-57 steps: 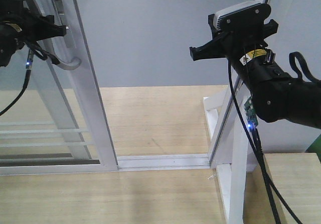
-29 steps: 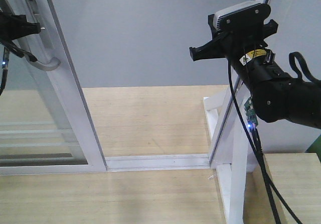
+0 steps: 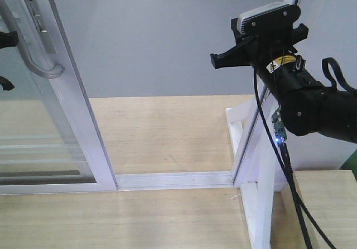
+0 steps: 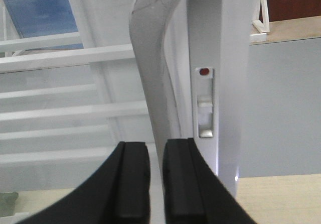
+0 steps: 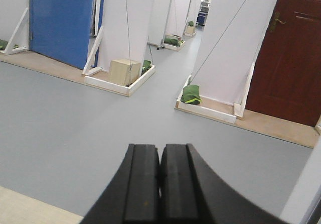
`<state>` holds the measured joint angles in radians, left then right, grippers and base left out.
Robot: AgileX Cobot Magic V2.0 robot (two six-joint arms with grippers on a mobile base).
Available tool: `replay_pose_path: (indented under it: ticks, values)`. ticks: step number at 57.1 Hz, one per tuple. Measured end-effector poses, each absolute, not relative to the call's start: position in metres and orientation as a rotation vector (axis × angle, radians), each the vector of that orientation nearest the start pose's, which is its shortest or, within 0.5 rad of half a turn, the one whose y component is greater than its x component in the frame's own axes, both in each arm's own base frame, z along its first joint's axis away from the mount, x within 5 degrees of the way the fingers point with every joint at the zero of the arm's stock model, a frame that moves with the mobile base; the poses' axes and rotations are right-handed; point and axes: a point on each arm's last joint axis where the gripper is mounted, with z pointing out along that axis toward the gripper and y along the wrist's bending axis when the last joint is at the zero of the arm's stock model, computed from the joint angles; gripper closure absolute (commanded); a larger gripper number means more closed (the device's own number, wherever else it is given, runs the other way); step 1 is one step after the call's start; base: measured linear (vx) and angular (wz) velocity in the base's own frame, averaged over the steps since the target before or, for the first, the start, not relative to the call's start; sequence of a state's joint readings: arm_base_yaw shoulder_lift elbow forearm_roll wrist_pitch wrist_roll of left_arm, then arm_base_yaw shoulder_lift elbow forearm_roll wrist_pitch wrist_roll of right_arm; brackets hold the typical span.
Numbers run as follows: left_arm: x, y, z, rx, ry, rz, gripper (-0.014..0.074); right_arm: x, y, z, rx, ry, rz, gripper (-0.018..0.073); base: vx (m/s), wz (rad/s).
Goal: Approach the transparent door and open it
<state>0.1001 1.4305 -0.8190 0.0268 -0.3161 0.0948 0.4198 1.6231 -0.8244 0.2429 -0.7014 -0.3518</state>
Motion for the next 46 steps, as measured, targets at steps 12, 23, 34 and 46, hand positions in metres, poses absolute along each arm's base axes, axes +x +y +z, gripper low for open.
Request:
replay_pose_path:
  ticks: [12,23,34,46]
  values:
    - [0.267,0.026,0.276,-0.050,1.758,0.083,0.0408,0.310,0.127,0.274,-0.390,1.573,0.088,0.0443,0.00,0.00]
    - [0.223,0.016,0.267,-0.018,1.751,0.030,0.0483,0.286,0.121,0.295,-0.462,1.676,0.124,0.0463,0.00,0.00]
    - [0.186,0.005,0.256,0.050,1.749,-0.041,0.0485,0.256,0.112,0.321,-0.496,1.710,0.158,0.0543,0.00,0.00]
    - [0.156,-0.017,0.244,0.192,1.744,-0.177,0.0485,0.225,0.100,0.343,-0.495,1.689,0.186,0.0564,0.00,0.00]
